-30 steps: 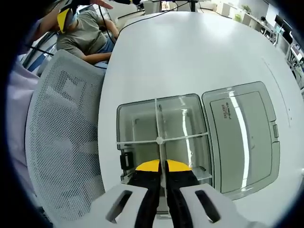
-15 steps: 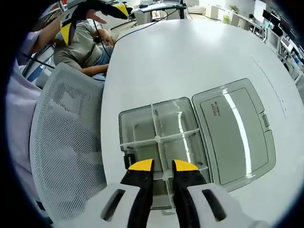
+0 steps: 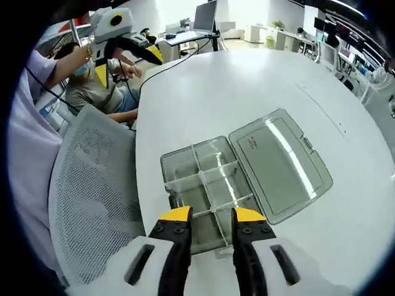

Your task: Insert the divider into the dual guide fixture by aligning both edges with the guide slots and pushing it downward to the bottom, including one-sided entry, uneven engagement, binding, and posture correction.

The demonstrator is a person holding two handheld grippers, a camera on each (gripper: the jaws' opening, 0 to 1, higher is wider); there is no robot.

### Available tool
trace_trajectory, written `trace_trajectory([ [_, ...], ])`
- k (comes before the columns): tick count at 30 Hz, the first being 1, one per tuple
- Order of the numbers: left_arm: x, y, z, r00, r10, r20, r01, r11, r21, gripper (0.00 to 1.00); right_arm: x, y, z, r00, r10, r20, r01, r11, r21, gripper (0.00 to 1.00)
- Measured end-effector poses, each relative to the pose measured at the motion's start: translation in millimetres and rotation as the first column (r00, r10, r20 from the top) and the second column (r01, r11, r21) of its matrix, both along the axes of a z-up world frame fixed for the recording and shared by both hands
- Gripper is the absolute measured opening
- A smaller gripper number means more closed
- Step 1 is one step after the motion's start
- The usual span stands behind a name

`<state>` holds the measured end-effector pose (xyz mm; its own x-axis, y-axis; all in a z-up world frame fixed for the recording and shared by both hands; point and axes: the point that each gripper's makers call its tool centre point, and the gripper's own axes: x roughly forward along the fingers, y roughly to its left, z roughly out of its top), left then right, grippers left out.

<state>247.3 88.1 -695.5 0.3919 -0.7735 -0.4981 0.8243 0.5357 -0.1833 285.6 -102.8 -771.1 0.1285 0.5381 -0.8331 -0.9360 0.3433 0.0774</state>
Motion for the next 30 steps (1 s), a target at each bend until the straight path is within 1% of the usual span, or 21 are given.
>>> trace_trajectory([
  [2, -0.3, 0.5, 0.0, 1.000, 0.009, 0.001, -0.009, 1.000, -0.003, 0.60, -3.3, -7.0, 4.6, 1.000, -0.024, 0.005, 0.024, 0.999, 0.023, 0.22],
  [4, -1.6, 1.0, -0.5, 1.000, 0.016, 0.001, -0.016, 1.000, -0.001, 0.60, -4.2, -13.1, 9.6, 0.998, -0.053, 0.027, 0.052, 0.997, 0.053, 0.23],
  [7, -3.0, 1.7, 0.1, 1.000, 0.029, 0.002, -0.029, 1.000, -0.006, 0.60, -8.5, -22.1, 16.0, 0.994, -0.104, 0.034, 0.100, 0.989, 0.108, 0.28],
  [9, -4.4, 1.8, 0.5, 0.999, 0.035, 0.005, -0.035, 0.999, -0.007, 0.60, -12.1, -31.8, 17.8, 0.991, -0.123, 0.044, 0.117, 0.986, 0.117, 0.29],
  [12, -6.5, 0.9, 2.3, 0.999, 0.045, 0.009, -0.045, 0.999, -0.015, 0.61, -15.8, -42.4, 22.8, 0.985, -0.157, 0.065, 0.146, 0.978, 0.152, 0.30],
  [15, -8.9, -0.8, 2.7, 0.998, 0.056, 0.012, -0.055, 0.998, -0.022, 0.61, -22.9, -50.3, 27.4, 0.980, -0.187, 0.064, 0.172, 0.966, 0.193, 0.34],
  [17, -11.8, -2.6, 0.9, 0.998, 0.058, 0.012, -0.057, 0.998, -0.017, 0.61, -27.5, -56.7, 28.5, 0.978, -0.194, 0.075, 0.175, 0.963, 0.206, 0.33],
  [20, -16.5, -6.5, -1.9, 0.998, 0.059, 0.010, -0.059, 0.998, -0.020, 0.62, -34.4, -65.3, 28.2, 0.974, -0.215, 0.073, 0.194, 0.954, 0.227, 0.35],
  [22, -19.2, -8.6, -4.9, 0.998, 0.061, 0.013, -0.061, 0.998, -0.012, 0.63, -38.0, -72.7, 25.8, 0.971, -0.227, 0.079, 0.205, 0.952, 0.226, 0.36],
  [24, -22.9, -10.1, -6.9, 0.998, 0.060, 0.015, -0.060, 0.998, -0.006, 0.64, -42.3, -78.0, 23.3, 0.970, -0.234, 0.070, 0.213, 0.951, 0.223, 0.37],
  [26, -26.5, -10.5, -9.7, 0.998, 0.064, 0.010, -0.064, 0.998, -0.003, 0.65, -57.8, -87.3, 23.3, 0.967, -0.242, 0.079, 0.219, 0.950, 0.221, 0.40],
  [30, -34.8, -7.0, -15.6, 0.997, 0.078, 0.000, -0.078, 0.997, 0.011, 0.68, -71.8, -100.3, 22.3, 0.963, -0.260, 0.073, 0.238, 0.945, 0.223, 0.46],
])
